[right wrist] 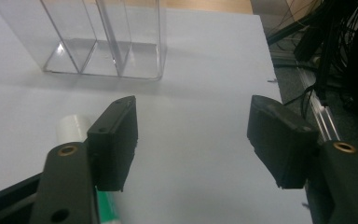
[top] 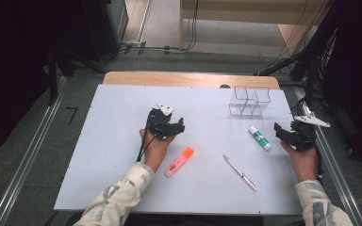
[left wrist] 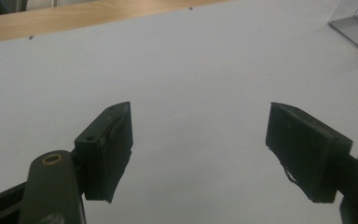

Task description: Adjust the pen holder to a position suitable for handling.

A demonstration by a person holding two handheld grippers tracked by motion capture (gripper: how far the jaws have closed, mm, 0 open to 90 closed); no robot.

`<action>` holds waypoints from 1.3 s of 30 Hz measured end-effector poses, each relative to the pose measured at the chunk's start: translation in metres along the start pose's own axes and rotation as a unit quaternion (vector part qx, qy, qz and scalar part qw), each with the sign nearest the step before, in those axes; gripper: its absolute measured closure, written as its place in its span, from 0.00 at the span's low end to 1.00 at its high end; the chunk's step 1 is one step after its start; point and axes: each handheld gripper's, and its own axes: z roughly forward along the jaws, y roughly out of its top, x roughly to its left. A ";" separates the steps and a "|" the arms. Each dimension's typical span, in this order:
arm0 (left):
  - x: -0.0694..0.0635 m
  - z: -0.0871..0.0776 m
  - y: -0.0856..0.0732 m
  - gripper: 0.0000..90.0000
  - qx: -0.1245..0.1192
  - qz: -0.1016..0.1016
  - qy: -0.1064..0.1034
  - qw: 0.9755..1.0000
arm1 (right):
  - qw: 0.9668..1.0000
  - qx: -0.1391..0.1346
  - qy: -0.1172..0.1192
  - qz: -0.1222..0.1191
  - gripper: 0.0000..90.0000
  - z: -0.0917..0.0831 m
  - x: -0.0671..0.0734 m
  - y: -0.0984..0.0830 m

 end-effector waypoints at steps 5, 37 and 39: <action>-0.018 0.020 0.019 0.39 0.001 0.004 -0.021 1.000 | 1.000 -0.003 -0.027 -0.014 0.45 0.018 0.004 0.014; -0.118 0.112 0.079 1.00 0.003 0.028 -0.090 0.996 | 0.999 0.000 0.044 0.002 0.98 0.086 -0.007 0.057; -0.122 0.112 0.080 1.00 0.003 0.034 -0.092 0.995 | 0.999 -0.002 0.048 -0.003 0.98 0.087 -0.006 0.057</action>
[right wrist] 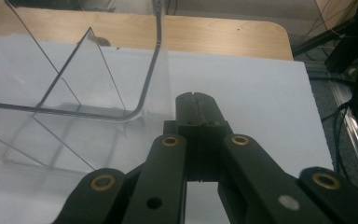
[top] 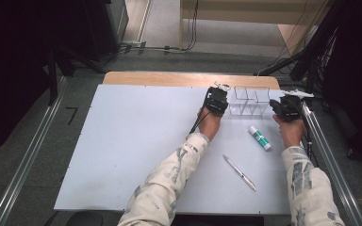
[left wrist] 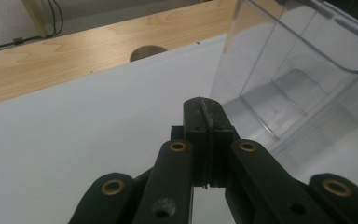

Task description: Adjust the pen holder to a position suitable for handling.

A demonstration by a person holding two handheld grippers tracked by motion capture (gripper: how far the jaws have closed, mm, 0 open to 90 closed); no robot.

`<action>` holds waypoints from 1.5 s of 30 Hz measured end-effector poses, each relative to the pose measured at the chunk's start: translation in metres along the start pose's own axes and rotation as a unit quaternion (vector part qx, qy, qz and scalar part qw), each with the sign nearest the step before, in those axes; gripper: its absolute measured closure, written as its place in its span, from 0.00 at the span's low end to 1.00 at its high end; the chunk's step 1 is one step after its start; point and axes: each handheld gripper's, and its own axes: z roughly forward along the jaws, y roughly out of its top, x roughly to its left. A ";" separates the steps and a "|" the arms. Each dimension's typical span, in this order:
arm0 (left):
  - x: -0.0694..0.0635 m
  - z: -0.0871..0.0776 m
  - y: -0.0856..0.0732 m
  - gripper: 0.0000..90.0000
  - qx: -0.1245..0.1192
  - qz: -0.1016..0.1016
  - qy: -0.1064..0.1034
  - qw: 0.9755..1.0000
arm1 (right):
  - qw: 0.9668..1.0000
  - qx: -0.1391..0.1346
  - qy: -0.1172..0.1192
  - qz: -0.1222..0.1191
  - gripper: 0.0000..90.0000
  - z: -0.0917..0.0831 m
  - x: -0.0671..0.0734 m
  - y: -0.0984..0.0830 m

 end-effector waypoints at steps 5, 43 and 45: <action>-0.006 0.003 0.003 1.00 0.003 0.008 -0.015 1.000 | 1.000 0.002 0.011 -0.011 0.98 0.001 0.002 -0.001; 0.089 -0.105 -0.066 1.00 0.023 -0.014 0.019 0.999 | 0.991 0.028 0.125 -0.048 0.98 -0.019 0.139 -0.014; 0.097 -0.116 -0.073 1.00 0.026 -0.013 0.023 0.999 | 0.990 0.030 0.130 -0.055 0.98 -0.021 0.153 -0.017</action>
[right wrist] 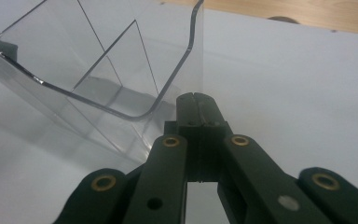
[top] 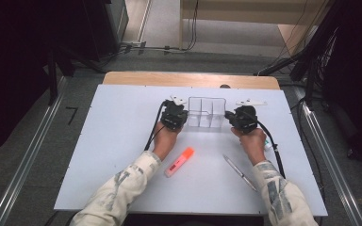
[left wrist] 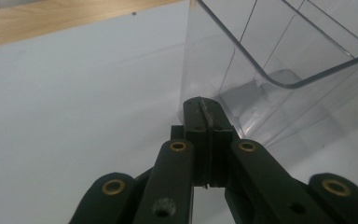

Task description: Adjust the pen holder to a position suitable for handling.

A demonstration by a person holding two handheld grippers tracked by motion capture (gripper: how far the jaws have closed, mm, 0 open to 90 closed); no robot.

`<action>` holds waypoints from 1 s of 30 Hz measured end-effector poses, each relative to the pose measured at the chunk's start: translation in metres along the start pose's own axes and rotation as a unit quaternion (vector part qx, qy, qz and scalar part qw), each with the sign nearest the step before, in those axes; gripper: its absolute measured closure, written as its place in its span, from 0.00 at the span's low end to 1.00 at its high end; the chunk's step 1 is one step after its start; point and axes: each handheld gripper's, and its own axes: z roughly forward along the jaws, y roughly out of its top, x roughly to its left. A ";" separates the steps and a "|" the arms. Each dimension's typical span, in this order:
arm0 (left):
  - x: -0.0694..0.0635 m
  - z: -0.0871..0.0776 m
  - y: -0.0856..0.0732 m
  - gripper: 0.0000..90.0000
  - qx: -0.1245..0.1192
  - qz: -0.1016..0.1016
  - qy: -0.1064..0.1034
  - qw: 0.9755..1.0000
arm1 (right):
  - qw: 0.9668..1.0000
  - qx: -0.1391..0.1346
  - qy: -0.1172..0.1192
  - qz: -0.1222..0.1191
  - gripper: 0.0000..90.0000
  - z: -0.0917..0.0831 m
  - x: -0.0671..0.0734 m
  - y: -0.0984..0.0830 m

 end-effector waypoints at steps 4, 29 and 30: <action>0.014 -0.019 -0.014 1.00 0.001 -0.005 0.002 1.000 | 1.000 -0.002 0.013 -0.019 0.98 0.001 0.024 -0.004; 0.064 -0.073 -0.064 0.47 -0.045 -0.080 0.084 0.992 | 0.995 -0.040 0.000 -0.088 0.64 -0.025 0.035 -0.020; 0.067 -0.076 -0.068 0.42 -0.045 -0.082 0.086 0.992 | 0.995 -0.042 0.003 -0.090 0.61 -0.029 0.034 -0.021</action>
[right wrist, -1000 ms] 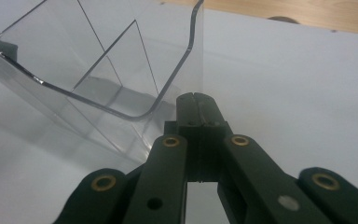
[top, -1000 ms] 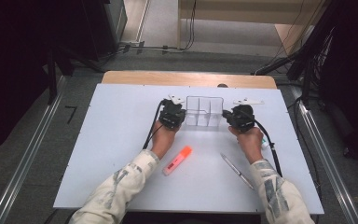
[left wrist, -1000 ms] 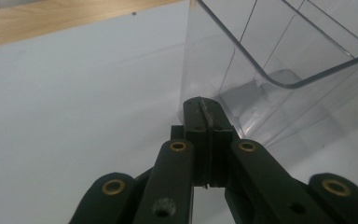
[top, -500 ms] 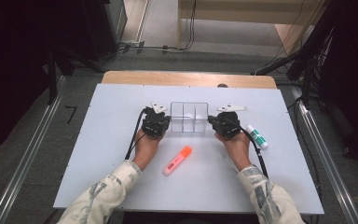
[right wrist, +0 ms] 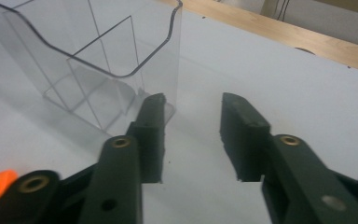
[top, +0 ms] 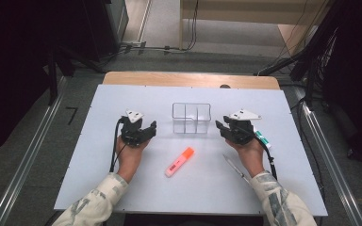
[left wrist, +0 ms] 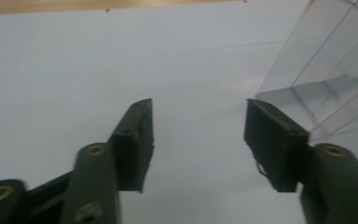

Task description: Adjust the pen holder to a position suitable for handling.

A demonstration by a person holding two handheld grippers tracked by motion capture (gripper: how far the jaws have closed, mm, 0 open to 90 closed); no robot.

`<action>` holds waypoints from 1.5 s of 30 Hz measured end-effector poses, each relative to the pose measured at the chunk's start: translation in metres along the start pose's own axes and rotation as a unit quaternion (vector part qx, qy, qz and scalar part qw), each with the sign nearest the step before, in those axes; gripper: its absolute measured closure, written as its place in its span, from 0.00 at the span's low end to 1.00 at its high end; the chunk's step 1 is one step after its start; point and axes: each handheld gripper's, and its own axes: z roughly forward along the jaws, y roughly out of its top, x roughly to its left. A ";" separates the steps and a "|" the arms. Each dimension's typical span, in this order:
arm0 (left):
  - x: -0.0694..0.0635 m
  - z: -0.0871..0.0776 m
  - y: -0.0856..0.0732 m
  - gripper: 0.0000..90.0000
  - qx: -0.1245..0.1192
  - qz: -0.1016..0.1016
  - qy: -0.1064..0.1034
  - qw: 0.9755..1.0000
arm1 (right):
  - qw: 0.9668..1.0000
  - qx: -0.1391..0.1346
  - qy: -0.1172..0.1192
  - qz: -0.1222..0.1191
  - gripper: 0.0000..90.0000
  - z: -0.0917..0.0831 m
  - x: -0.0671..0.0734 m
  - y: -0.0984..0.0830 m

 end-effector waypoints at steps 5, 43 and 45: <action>0.017 -0.020 -0.012 0.29 0.000 -0.006 0.013 1.000 | 1.000 -0.001 0.004 0.016 0.42 -0.017 -0.005 -0.008; 0.031 -0.053 -0.041 0.25 -0.013 0.027 0.033 0.999 | 0.994 0.001 -0.042 0.103 0.21 -0.112 -0.051 -0.084; 0.031 -0.052 -0.042 0.25 -0.008 0.028 0.033 0.999 | 0.993 0.003 -0.041 0.107 0.21 -0.111 -0.052 -0.084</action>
